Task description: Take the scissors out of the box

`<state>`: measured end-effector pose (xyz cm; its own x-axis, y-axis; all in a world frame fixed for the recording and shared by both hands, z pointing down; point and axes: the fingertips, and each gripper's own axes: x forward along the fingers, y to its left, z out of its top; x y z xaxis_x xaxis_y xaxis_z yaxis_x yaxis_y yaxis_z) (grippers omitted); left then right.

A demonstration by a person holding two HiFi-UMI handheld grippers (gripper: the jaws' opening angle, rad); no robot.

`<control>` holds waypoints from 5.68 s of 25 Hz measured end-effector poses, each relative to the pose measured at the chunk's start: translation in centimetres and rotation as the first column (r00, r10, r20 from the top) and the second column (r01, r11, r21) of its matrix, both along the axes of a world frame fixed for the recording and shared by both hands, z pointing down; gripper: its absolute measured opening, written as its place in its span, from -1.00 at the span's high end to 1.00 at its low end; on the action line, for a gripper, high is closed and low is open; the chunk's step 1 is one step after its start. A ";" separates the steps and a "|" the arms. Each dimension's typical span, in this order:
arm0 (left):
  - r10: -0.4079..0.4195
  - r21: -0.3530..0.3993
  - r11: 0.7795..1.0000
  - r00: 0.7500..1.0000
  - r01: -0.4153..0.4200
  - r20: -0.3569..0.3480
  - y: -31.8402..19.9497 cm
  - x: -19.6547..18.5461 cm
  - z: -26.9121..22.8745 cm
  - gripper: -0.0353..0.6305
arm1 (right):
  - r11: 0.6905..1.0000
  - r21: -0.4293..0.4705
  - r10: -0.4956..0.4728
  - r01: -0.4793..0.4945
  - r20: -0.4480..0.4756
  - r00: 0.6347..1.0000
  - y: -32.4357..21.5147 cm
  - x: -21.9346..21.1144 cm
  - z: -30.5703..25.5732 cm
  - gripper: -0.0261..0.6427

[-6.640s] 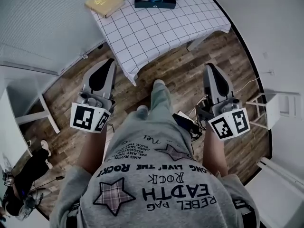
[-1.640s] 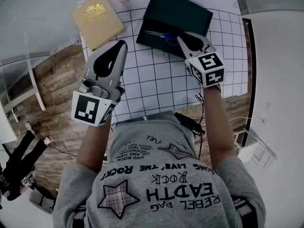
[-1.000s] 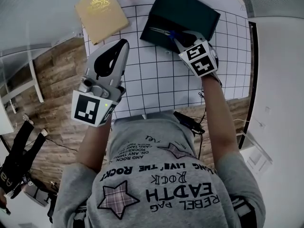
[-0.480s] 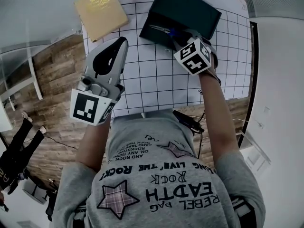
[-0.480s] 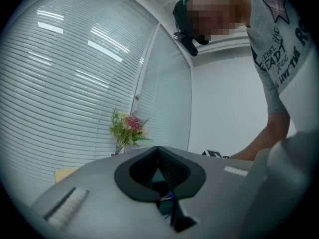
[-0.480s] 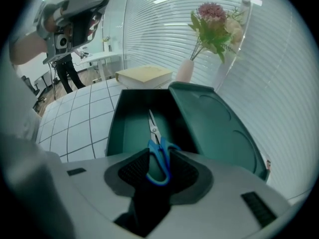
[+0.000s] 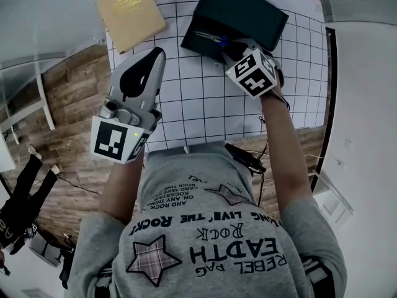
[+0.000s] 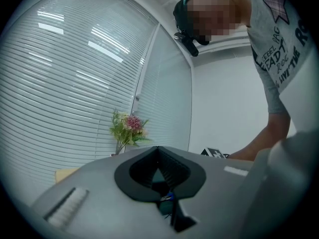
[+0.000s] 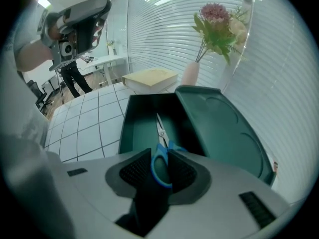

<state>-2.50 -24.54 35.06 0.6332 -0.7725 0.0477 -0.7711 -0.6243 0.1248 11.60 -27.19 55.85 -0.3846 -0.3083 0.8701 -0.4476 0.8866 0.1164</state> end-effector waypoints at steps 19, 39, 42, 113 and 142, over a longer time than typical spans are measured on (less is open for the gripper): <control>-0.007 -0.002 1.000 1.000 0.007 0.000 0.2 -0.6 0.1 0.87 | 0.989 -0.147 -0.012 0.025 0.085 0.996 1.5 -1.7 -0.1 0.88; -0.040 -0.001 0.999 0.999 0.040 0.005 0.5 -2.2 0.0 0.87 | 0.977 -0.134 -0.171 0.168 -0.014 0.985 3.7 -1.7 0.8 0.88; -0.039 -0.001 0.999 0.999 0.039 0.003 0.6 -2.0 0.0 0.87 | 0.986 -0.091 -0.140 0.137 -0.030 0.990 2.6 -1.1 0.9 0.87; -0.054 0.134 0.990 0.998 0.051 0.020 5.0 -2.8 -7.3 0.87 | 0.944 0.093 0.204 -0.317 0.593 0.779 3.7 0.0 -18.4 0.64; -0.029 0.245 0.969 0.999 0.020 0.034 6.6 -3.1 -13.8 0.87 | 0.721 0.319 0.053 -0.615 0.860 0.508 9.2 5.8 -37.5 0.64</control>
